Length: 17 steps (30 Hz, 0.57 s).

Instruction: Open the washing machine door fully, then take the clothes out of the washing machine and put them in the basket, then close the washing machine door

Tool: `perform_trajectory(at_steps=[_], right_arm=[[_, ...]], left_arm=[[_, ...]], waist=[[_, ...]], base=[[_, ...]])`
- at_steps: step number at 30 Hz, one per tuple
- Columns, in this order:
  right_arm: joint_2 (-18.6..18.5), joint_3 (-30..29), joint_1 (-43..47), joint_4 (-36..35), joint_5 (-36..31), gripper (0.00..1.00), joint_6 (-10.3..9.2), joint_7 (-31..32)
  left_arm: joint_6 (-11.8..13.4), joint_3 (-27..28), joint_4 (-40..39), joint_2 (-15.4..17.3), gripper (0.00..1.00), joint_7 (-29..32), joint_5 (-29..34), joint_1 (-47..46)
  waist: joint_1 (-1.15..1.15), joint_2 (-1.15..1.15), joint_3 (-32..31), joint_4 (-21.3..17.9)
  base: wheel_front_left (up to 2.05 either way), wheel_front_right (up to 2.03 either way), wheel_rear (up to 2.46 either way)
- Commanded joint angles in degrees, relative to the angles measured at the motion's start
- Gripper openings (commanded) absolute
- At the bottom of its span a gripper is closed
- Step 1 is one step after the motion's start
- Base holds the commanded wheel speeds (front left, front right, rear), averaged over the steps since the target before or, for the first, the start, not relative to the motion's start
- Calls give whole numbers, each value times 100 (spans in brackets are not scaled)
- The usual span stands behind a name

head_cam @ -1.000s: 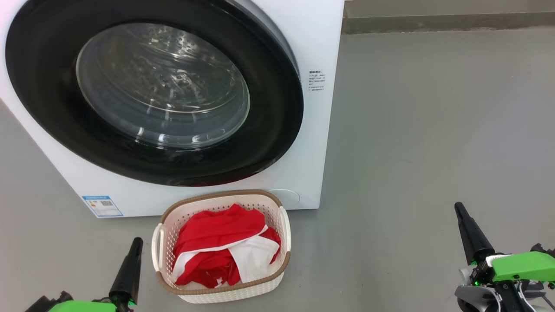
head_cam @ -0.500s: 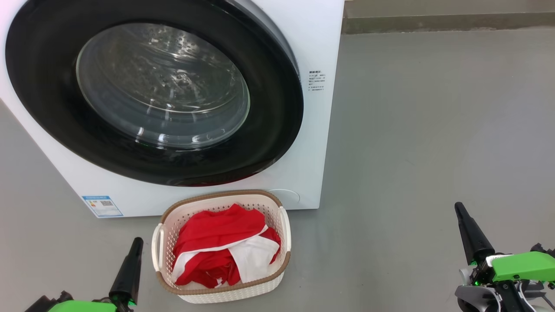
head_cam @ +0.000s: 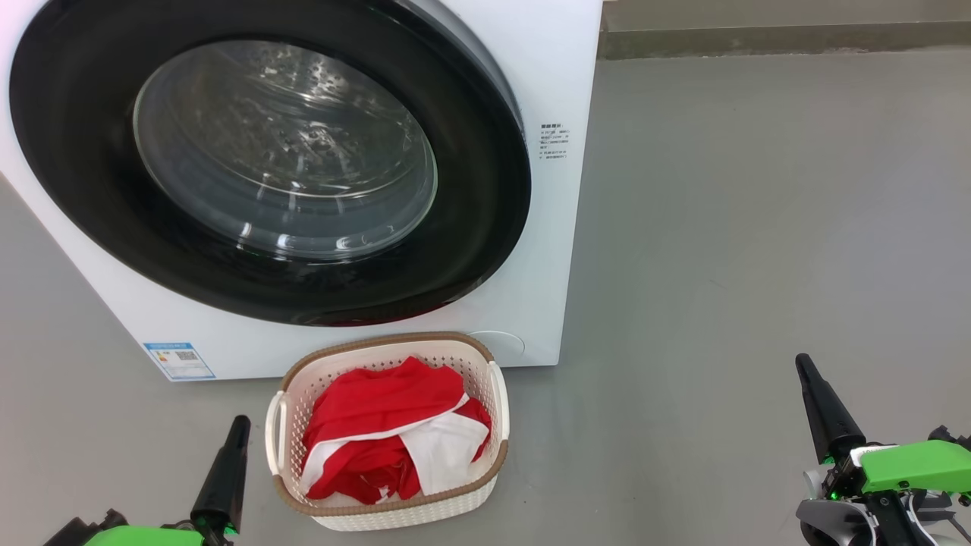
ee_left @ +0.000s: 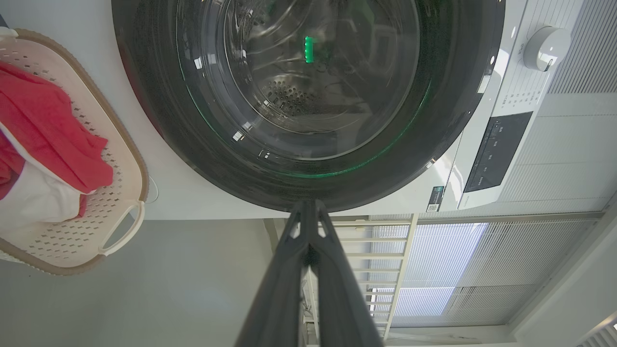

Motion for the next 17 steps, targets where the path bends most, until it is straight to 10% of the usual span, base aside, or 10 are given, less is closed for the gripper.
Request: perform_trajectory(at_steps=[1,17], right_arm=[[-77,83,-242,-170,27,0,-4,37],[-77,82,-242,-170,26,0,-4,38]], left_arm=[[2,210,-121,46,0,27,45,-219],[2,218,-121,41,0,33,52,-220]], waist=[[0,0,0,0],[0,0,0,0]], base=[[0,0,0],[0,0,0]])
